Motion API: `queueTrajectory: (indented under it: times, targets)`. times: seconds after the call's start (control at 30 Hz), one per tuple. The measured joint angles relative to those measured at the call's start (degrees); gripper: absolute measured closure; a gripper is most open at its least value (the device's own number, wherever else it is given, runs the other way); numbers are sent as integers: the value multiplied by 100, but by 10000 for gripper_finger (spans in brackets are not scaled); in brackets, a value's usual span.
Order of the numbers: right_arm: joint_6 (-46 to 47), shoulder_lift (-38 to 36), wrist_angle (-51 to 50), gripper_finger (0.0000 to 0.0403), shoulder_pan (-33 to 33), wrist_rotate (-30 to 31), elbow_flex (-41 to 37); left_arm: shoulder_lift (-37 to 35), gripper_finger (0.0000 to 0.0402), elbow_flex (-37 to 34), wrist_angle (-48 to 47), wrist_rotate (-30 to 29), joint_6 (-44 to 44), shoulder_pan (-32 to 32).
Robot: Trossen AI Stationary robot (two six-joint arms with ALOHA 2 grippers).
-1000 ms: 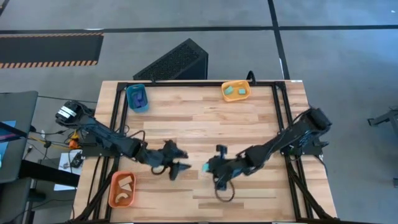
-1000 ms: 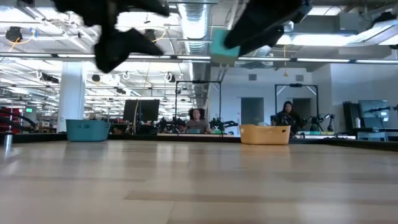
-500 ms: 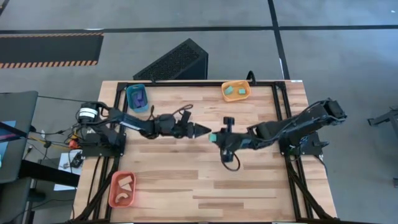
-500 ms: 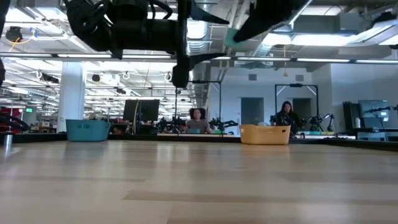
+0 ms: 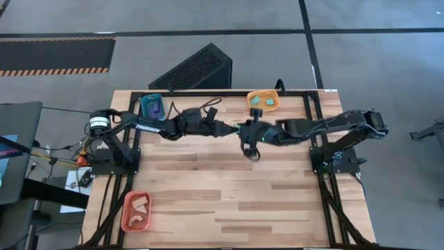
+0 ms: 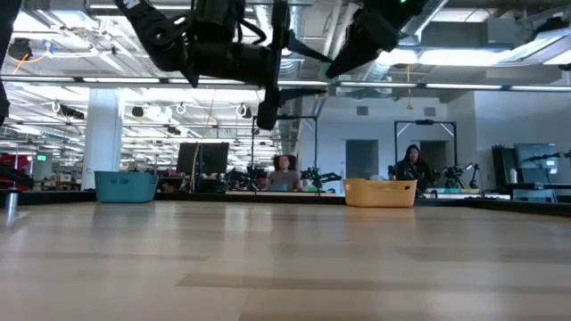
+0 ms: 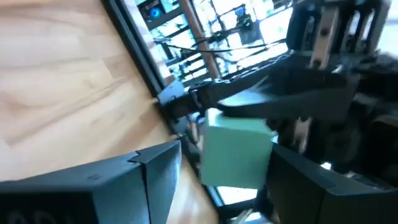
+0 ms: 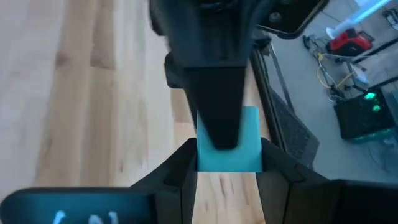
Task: Sort & place blocks by color
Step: Put the light blue block into the yellow bin
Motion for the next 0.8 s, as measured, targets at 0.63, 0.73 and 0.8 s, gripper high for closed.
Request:
queueTrajectory:
  times: [0.63,0.73,0.8]
  targets:
    - [-957,31,828,269,-1785,-1152,125,1163,315,2100,-494,2935,939,2010]
    - [-759,26,691,269,-1930,-1152,173,1400,331,2461,-530,3144,987,2121]
    - [-716,22,632,269,-1965,-1131,177,1501,347,2612,-532,3297,1045,2168]
